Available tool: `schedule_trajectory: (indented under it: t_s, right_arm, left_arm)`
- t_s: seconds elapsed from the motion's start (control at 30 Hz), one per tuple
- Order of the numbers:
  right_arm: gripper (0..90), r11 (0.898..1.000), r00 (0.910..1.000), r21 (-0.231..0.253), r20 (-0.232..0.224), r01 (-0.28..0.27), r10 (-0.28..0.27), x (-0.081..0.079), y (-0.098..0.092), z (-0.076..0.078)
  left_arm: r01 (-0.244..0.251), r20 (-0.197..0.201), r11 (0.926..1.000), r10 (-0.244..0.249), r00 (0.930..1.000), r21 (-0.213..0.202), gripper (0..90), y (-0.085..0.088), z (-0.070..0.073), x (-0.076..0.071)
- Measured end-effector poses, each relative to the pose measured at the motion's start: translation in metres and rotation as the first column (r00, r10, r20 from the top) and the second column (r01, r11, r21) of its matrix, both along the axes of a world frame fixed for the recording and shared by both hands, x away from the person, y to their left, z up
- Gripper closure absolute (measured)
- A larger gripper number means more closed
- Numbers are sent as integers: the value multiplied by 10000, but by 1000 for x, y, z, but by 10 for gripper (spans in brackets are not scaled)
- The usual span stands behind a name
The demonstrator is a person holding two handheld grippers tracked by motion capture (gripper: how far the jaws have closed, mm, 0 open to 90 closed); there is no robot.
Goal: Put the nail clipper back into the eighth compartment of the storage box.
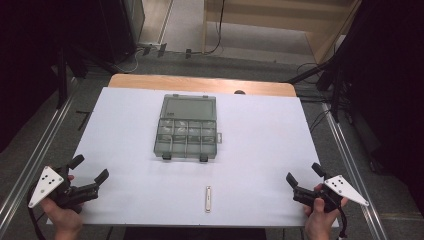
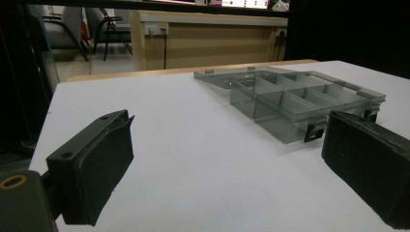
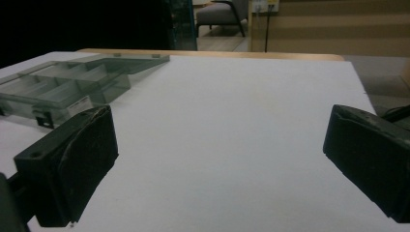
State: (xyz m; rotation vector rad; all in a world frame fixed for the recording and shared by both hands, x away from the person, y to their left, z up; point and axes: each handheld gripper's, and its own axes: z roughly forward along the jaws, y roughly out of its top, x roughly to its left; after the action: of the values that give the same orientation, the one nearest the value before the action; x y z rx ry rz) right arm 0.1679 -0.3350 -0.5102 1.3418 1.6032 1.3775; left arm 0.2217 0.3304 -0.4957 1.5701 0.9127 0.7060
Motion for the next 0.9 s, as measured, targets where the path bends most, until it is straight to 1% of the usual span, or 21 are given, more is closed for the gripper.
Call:
schedule_trajectory:
  t_s: [0.07,0.1,0.13,0.2,0.27,0.3,0.33,0.4,0.43,0.47,0.5,0.57,0.6,0.63,0.7,0.73,0.77,0.8,0.83,0.87,0.9]
  right_arm:
    - [13,9988,9989,157,44,-462,461,0,2,3]
    - [63,9970,9973,254,79,-736,734,1,4,5]
    - [133,9966,9969,254,81,-787,786,1,6,7]
    - [147,9934,9934,165,156,-1136,1133,1,13,12]
    - [236,9909,9910,120,70,-1339,1339,2,20,18]
    - [298,9867,9867,84,71,-1626,1625,3,25,22]
    - [362,9831,9831,-23,28,-1832,1832,3,30,25]
    - [416,9776,9780,-324,-185,-2082,2077,5,40,31]
    - [487,9740,9748,-404,-237,-2228,2220,6,45,34]
    - [532,9718,9734,-562,-249,-2289,2278,6,50,37]
    - [586,9670,9692,-662,-282,-2459,2445,8,55,39]
    - [662,9499,9533,-817,-390,-3016,2994,10,64,44]
    - [662,9499,9533,-817,-390,-3016,2994,10,64,44]
    - [732,9292,9356,-1115,-664,-3522,3467,14,75,48]
    - [777,9085,9162,-1236,-897,-3992,3905,17,84,51]
    - [777,9085,9162,-1236,-897,-3992,3905,17,84,51]
    - [809,8889,8979,-1343,-1139,-4379,4251,21,95,54]
    - [826,8822,8921,-1394,-1185,-4497,4360,22,99,55]
    - [835,8697,8823,-1536,-1248,-4691,4539,24,105,56]
    - [835,8697,8823,-1536,-1248,-4691,4539,24,105,56]
    - [856,8548,8704,-1694,-1427,-4906,4712,27,113,58]
  left_arm:
    - [24,-39,10000,-24,10000,-5,41,-1,-1,1]
    - [24,-39,10000,-24,10000,-5,41,-1,-1,1]
    - [35,-29,10000,-35,10000,25,40,-1,-1,1]
    - [106,-52,9999,-105,9999,58,41,-1,-1,1]
    - [106,-61,9999,-106,9999,65,40,-2,-1,1]
    - [113,-70,9999,-112,9999,71,40,-2,-1,1]
    - [123,-73,9999,-122,9999,88,40,-2,-1,1]
    - [123,-92,9999,-122,9999,119,40,-3,-2,2]
    - [48,-111,9999,-47,9999,146,41,-4,-2,2]
    - [48,-111,9999,-47,9999,146,40,-4,-2,2]
    - [-63,-161,9997,67,9998,220,41,-5,-3,4]
    - [-119,-148,9996,123,9998,267,41,-5,-3,4]
    - [-141,-118,9995,145,9998,279,41,-6,-3,4]
    - [-201,-113,9992,205,9997,354,41,-7,-4,3]
    - [-242,-160,9992,248,9996,332,41,-7,-4,4]
    - [-242,-160,9992,248,9996,332,41,-7,-4,4]
    - [-260,-186,9991,266,9995,327,41,-7,-3,4]
    - [-166,-177,9993,172,9997,347,41,-7,-3,4]
    - [-166,-177,9993,172,9997,347,41,-7,-3,4]
    - [-147,-198,9993,154,9997,352,41,-7,-3,5]
    - [-153,-237,9991,163,9996,400,41,-8,-3,5]
